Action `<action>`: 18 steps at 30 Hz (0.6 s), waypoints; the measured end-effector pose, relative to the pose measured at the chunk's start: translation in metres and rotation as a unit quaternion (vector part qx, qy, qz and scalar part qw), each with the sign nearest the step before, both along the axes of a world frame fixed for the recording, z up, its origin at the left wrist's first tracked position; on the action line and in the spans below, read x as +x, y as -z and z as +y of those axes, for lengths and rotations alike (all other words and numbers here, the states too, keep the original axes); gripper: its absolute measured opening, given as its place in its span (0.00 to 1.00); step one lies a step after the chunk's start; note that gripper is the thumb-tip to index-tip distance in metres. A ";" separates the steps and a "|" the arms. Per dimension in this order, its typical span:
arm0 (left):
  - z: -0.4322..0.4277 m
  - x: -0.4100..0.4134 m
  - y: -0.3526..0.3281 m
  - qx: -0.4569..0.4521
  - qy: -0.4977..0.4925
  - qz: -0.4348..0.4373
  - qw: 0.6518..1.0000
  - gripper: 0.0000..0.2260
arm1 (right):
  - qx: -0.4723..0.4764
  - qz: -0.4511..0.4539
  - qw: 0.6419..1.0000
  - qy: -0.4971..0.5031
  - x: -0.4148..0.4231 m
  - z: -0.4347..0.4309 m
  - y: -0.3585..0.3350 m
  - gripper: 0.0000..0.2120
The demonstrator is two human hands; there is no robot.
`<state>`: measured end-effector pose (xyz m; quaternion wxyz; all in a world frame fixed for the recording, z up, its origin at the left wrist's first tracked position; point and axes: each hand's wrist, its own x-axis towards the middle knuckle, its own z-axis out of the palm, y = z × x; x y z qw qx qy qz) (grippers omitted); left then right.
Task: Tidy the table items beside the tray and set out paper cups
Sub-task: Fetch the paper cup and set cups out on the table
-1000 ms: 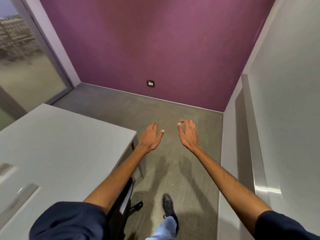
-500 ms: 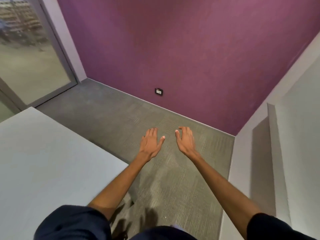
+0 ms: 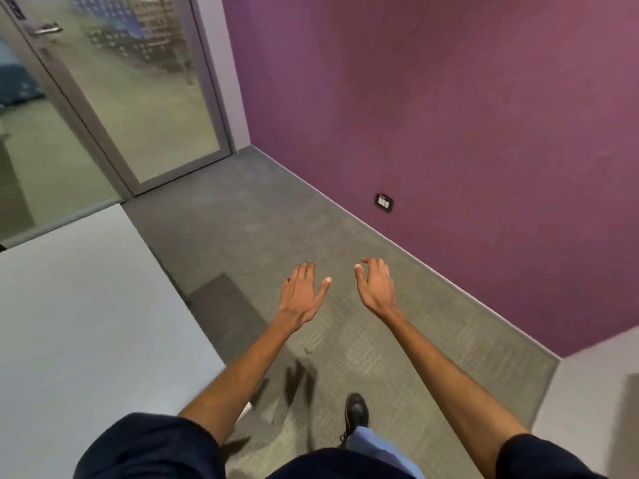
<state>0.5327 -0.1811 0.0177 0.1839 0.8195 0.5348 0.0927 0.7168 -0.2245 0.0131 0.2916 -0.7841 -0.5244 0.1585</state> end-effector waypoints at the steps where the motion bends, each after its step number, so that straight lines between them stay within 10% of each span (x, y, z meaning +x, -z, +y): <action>1: 0.014 0.010 -0.001 -0.001 -0.015 -0.007 1.000 0.31 | -0.001 0.001 1.000 -0.010 0.010 0.018 -0.002 0.20; 18: 0.171 0.050 -0.003 0.008 -0.205 -0.025 0.978 0.30 | -0.018 0.067 0.982 -0.177 0.037 0.250 -0.005 0.19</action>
